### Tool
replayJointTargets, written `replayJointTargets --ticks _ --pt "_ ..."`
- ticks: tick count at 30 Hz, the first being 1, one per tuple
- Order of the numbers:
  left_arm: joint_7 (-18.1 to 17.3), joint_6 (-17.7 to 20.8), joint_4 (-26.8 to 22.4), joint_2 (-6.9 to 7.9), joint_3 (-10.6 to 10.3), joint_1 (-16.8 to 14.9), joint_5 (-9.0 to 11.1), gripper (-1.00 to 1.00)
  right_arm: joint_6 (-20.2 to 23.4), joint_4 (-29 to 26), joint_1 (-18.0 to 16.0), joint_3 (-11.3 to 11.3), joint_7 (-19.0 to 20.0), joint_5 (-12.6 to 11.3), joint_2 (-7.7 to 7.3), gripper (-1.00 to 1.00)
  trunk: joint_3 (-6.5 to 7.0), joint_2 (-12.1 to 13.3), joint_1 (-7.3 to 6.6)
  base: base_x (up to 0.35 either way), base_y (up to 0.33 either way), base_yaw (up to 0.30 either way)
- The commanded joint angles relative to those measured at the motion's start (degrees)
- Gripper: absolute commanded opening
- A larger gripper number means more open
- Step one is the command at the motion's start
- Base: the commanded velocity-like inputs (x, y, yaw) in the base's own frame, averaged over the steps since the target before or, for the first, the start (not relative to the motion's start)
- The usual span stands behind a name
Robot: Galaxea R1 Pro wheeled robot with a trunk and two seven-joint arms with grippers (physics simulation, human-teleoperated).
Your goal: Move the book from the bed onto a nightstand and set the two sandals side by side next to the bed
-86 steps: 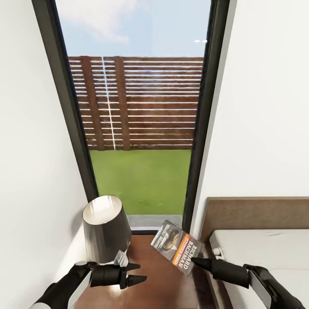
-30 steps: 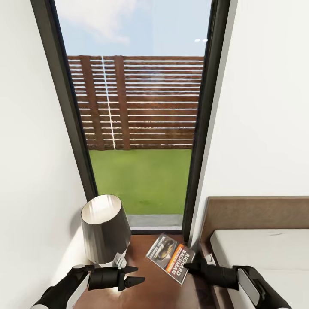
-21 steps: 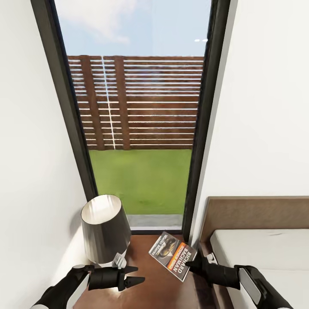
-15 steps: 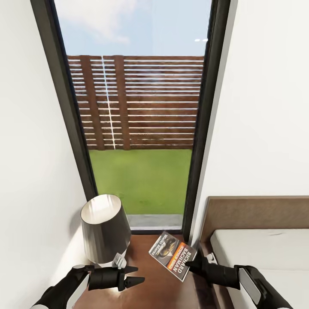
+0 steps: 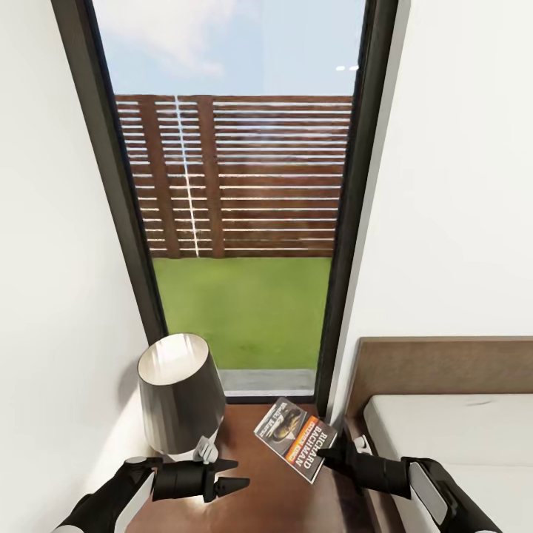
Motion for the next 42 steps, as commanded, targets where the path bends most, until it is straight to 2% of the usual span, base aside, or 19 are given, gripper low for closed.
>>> replayJointTargets --ticks 1,31,32,34,37,42 --pt "0.0 0.6 0.0 0.08 -0.3 -0.1 0.6 1.0 0.2 0.0 0.0 -0.1 0.2 0.1 0.0 -1.0 -0.28 -0.5 0.24 0.0 0.0 0.0" --pt "0.1 0.6 0.7 -0.01 -0.3 -0.1 0.6 1.0 0.2 0.1 0.0 0.0 0.2 0.1 0.09 -1.0 -5.66 -12.5 6.83 0.0 0.0 0.0" --pt "0.1 0.6 0.7 -0.01 -0.3 -0.1 0.6 1.0 0.3 0.1 0.0 0.0 0.2 0.1 0.25 -1.0 -5.84 -12.9 7.05 0.0 0.0 0.0" --pt "0.1 0.6 0.7 -0.01 -0.3 -0.1 0.6 1.0 0.6 0.2 0.0 0.1 0.2 0.2 1.68 -1.0 -6.2 -13.7 7.49 0.0 0.0 0.0" --pt "0.1 0.6 0.7 -0.01 -0.3 -0.1 0.6 1.0 1.0 0.2 0.0 0.1 0.1 0.4 2.59 -1.0 -6.74 -14.9 8.15 0.0 0.0 0.0" --pt "0.1 0.6 0.7 -0.01 -0.3 0.0 0.6 1.0 1.2 0.2 0.0 0.1 0.1 0.6 3.24 -1.0 -7.64 -16.9 9.25 0.0 0.0 0.0"
